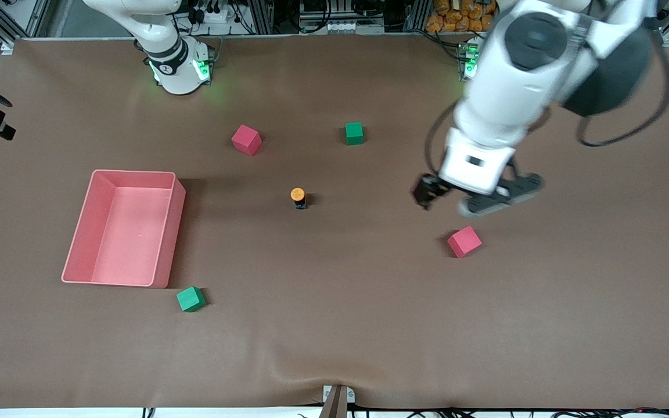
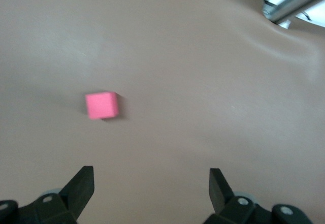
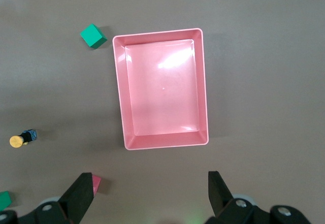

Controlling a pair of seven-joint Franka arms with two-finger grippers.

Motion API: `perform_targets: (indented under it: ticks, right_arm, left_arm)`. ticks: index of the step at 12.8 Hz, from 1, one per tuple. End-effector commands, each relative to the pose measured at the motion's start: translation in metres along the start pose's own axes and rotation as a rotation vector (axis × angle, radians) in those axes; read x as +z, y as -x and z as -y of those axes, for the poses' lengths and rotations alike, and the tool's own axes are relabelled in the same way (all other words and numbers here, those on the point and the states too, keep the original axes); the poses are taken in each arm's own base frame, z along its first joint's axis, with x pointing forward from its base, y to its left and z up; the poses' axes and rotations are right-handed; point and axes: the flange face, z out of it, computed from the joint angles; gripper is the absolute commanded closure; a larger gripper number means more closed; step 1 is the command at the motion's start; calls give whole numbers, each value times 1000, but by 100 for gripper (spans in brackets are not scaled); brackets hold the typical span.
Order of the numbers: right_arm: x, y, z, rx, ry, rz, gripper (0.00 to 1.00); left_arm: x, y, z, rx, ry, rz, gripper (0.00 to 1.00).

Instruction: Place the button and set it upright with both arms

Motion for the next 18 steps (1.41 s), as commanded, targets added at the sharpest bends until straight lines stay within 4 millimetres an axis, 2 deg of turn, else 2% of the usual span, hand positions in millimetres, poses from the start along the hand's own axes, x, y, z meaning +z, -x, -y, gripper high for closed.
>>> perform_targets:
  ticks: [1, 2, 3, 5, 7, 9, 12, 14, 18]
  right_arm:
    - [-5, 4, -1, 13, -13, -1, 0]
    - [-5, 4, -1, 15, -13, -1, 0]
    - [-5, 4, -1, 15, -13, -1, 0]
    - [-5, 4, -1, 15, -13, -1, 0]
    - [-5, 4, -1, 13, -13, -1, 0]
    - [-5, 4, -1, 13, -13, -3, 0]
    - [-5, 4, -1, 13, -13, -3, 0]
    - [-5, 4, -1, 15, -13, -3, 0]
    - [-5, 4, -2, 16, -13, -3, 0]
  left_arm:
    - [-30, -18, 41, -10, 18, -10, 0]
    - [-54, -19, 58, 19, 23, -31, 0]
    - [-65, -16, 69, 84, 6, -30, 0]
    - [-91, -19, 110, 166, -39, -16, 0]
    - [-101, -20, 158, 216, -46, 49, 0]
    - [-107, -8, 197, 292, -57, 61, 0]
    - [-111, 7, 243, 357, -55, 83, 0]
    - [-113, 13, 254, 364, -63, 105, 0]
    - [-123, 17, 254, 374, -67, 121, 0]
